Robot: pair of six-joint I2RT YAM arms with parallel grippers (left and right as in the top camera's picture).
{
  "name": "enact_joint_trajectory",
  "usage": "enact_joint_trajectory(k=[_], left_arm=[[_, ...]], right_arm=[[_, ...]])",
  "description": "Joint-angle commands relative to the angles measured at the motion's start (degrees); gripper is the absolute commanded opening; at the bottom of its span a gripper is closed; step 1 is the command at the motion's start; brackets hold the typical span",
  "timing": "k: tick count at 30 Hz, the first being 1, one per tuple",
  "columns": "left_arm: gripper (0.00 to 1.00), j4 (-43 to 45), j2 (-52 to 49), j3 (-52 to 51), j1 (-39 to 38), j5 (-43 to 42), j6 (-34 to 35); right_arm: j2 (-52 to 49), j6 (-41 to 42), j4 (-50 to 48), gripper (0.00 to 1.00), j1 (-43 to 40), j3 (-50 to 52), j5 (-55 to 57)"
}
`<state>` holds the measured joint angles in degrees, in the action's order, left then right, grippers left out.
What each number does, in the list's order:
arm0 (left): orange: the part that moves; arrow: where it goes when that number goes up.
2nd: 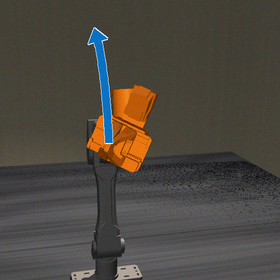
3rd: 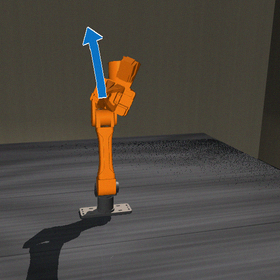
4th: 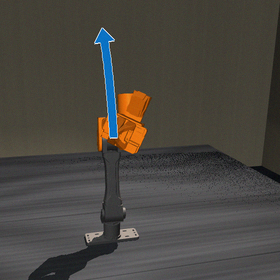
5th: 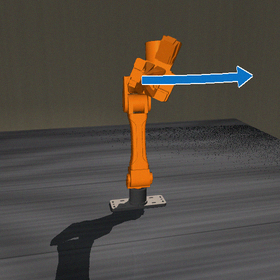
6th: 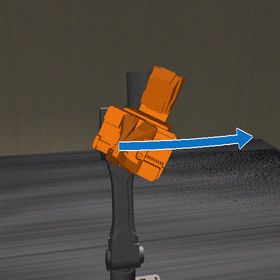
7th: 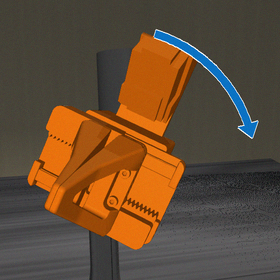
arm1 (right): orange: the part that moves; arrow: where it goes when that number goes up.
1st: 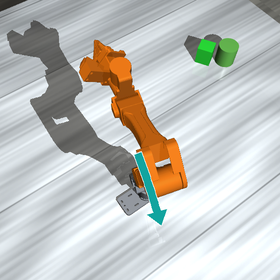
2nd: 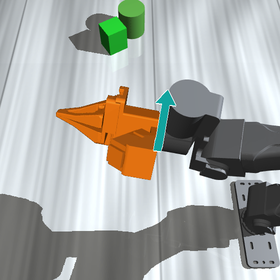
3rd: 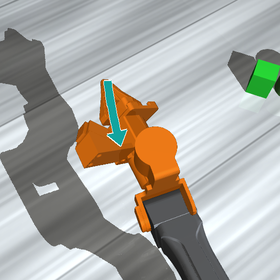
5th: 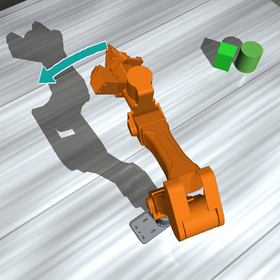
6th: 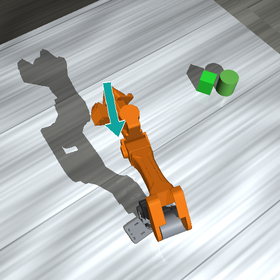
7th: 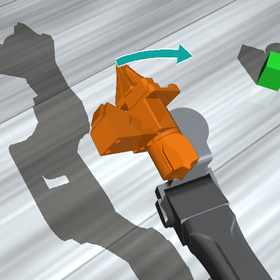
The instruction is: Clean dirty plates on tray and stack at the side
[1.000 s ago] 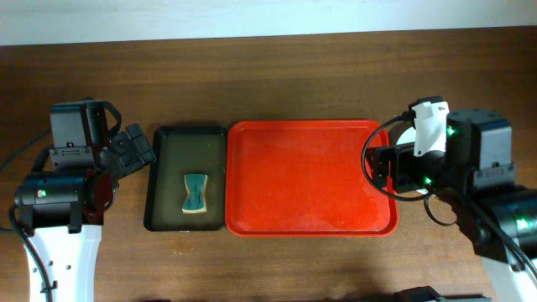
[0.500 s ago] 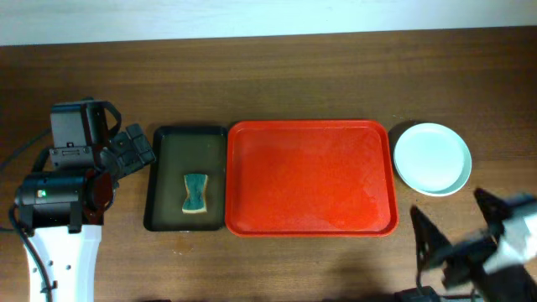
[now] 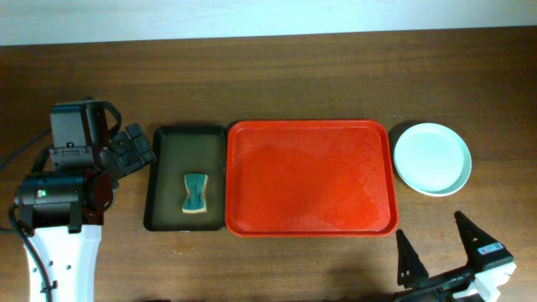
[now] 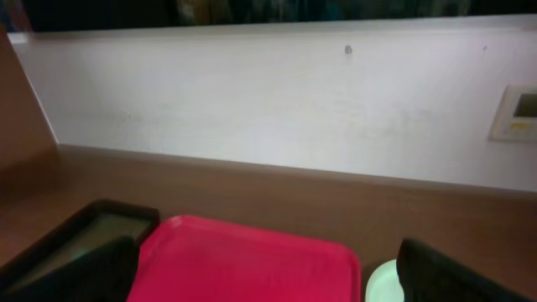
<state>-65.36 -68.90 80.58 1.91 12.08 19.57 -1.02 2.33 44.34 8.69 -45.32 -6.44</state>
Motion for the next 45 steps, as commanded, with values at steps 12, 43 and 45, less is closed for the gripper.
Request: enact_joint_trajectory(k=[12, 43, 45], left_arm=[[0.99, 0.1, 0.0, 0.3, 0.3, 0.4, 0.8], [0.99, 0.1, 0.0, 0.3, 0.3, 0.4, 0.8], [0.99, 0.1, 0.0, 0.3, 0.3, 0.4, 0.8]], right_arm=[[0.8, -0.6, -53.1, 0.98, 0.3, 18.2, 2.8], [0.8, -6.6, -40.0, 0.98, 0.3, 45.0, 2.9], [0.8, -6.4, -40.0, 0.98, 0.3, 45.0, 2.8]])
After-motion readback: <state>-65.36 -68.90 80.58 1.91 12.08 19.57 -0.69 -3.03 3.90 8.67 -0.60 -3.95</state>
